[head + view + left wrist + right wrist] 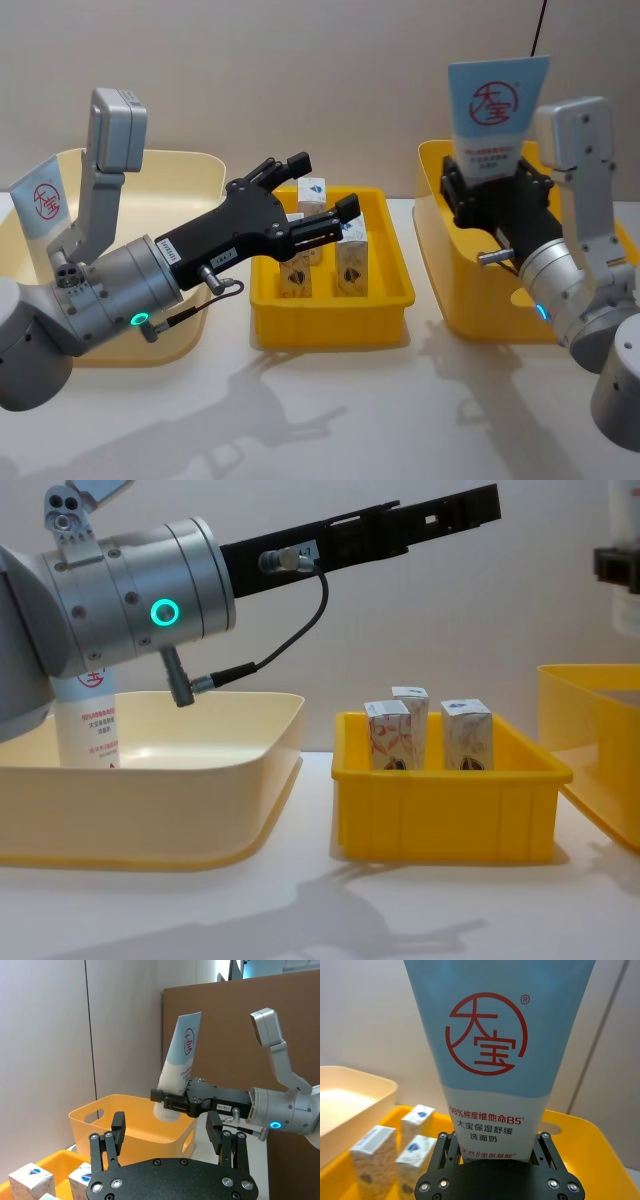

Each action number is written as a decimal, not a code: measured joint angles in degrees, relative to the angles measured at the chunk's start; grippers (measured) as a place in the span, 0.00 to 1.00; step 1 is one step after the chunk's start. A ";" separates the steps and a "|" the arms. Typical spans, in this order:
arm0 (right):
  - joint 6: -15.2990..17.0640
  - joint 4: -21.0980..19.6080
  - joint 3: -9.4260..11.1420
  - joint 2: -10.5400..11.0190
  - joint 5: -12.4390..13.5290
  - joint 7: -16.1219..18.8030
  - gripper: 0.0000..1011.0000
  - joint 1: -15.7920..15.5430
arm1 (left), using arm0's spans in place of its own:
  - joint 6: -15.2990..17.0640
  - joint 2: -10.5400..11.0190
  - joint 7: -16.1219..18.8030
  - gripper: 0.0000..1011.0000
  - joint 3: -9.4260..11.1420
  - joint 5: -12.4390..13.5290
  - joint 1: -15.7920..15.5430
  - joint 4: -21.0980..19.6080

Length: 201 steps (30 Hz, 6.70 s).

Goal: Bimanual collaborative sorting of washing and personal care products

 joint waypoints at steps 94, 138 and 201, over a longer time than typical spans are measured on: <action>0.53 15.01 6.34 -8.13 -9.79 -15.77 0.99 4.60 | 0.00 0.00 0.00 0.99 0.00 0.00 0.00 0.00; -3.56 11.27 6.33 -6.46 -7.74 -9.46 0.99 2.09 | -0.35 0.65 3.85 0.99 0.10 2.30 1.41 -0.69; -18.59 5.51 -0.15 0.53 6.89 8.10 0.99 -12.35 | -3.98 6.77 40.66 0.99 1.33 24.45 15.03 -7.74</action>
